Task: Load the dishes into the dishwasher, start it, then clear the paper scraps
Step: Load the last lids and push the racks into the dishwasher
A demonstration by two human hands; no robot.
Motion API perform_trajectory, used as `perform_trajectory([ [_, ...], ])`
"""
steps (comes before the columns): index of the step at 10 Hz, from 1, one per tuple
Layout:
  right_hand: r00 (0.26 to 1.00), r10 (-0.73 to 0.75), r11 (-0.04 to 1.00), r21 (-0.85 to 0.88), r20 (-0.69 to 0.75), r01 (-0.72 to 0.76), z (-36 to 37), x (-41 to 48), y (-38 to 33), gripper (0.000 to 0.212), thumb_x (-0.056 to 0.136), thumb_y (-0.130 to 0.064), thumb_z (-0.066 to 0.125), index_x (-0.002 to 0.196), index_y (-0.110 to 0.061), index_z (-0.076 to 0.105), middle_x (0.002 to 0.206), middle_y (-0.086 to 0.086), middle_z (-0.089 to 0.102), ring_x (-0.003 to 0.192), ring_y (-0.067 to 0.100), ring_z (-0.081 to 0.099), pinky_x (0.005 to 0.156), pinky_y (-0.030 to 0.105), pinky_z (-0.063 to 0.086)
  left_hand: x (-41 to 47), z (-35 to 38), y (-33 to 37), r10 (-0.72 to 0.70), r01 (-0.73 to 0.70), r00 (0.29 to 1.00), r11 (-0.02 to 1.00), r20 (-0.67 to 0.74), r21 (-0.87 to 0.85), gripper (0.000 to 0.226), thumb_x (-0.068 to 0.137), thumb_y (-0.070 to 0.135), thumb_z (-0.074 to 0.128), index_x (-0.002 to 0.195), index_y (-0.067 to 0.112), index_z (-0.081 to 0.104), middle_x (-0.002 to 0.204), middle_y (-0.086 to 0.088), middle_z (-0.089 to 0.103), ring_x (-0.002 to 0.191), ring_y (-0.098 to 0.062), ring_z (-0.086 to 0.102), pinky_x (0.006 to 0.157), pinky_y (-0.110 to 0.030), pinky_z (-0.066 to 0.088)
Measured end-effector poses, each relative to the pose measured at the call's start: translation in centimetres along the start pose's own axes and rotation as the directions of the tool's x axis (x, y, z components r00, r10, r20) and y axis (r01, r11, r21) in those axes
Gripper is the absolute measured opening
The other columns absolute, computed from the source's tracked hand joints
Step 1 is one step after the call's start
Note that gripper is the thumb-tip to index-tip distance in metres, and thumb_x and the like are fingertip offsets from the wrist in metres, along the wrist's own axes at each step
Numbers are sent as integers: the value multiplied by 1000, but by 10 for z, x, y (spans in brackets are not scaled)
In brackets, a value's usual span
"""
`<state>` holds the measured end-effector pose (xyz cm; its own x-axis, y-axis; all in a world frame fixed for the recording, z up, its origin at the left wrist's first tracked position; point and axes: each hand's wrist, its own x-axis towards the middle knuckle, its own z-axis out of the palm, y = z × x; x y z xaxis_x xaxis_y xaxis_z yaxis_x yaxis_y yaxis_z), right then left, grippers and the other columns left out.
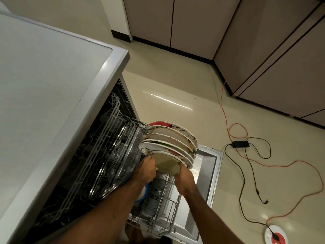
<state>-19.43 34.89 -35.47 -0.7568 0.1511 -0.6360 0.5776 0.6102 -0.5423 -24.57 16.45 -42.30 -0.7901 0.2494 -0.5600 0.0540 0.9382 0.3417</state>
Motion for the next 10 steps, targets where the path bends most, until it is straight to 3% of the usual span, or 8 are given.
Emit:
perform_trajectory([
  [1,997,-77,994,-76,22,79,-11,-24,-15,35,109,-7,46,144,-9,52,131,6,60,103,9,61,67,-6,35,-21,-19,8,-1,2,1000,1000,20,-30,32,96,16,60,128,18,61,130,-3,60,115,-18,59,100,-31,51],
  [2,974,-222,972,-74,42,224,-17,-49,-37,45,106,-21,54,151,-19,45,144,0,57,117,7,59,95,7,41,-57,-54,24,4,-4,1000,1000,-17,-28,38,97,18,61,135,18,57,135,-2,56,121,-19,57,104,-36,50],
  [3,957,-278,947,-142,84,288,-24,-71,-60,52,106,-34,54,155,-22,40,147,-3,54,132,16,54,105,24,42,-80,-78,37,12,-12,999,1000,-39,1,44,96,21,63,139,18,52,139,-2,52,126,-22,54,107,-39,48],
  [6,820,-548,791,-218,162,572,-63,-159,-164,71,101,-54,48,163,-29,24,164,-4,39,147,17,41,119,29,28,-190,-197,49,-3,8,982,1000,-190,25,42,93,26,66,132,24,51,136,-1,56,115,-18,58,100,-38,54],
  [7,764,-621,734,-213,175,645,-72,-177,-193,73,98,-61,45,162,-31,25,162,-5,40,145,18,44,119,36,36,-220,-232,47,13,-4,958,1000,-286,30,49,94,24,65,139,18,49,143,-3,50,127,-23,54,107,-41,49],
  [8,655,-732,629,-185,188,755,-72,-202,-235,59,102,-52,52,156,-39,31,156,-11,47,134,13,53,113,37,44,-265,-274,33,-26,43,913,998,-408,34,58,95,29,65,148,15,45,153,-8,43,139,-28,45,114,-44,41],
  [9,590,-776,548,-224,224,806,-63,-214,-259,62,101,-51,54,157,-40,29,155,-10,48,131,14,56,111,41,48,-295,-290,17,-85,106,893,994,-443,23,67,93,29,68,152,16,41,159,-9,37,145,-30,39,117,-47,37],
  [10,500,-784,431,-258,368,865,-38,-234,-295,66,102,-59,48,160,-35,27,155,-4,49,134,20,54,112,43,47,-345,-296,-16,-216,237,849,971,-482,-17,71,99,31,64,159,14,31,169,-9,22,153,-29,25,123,-46,29],
])
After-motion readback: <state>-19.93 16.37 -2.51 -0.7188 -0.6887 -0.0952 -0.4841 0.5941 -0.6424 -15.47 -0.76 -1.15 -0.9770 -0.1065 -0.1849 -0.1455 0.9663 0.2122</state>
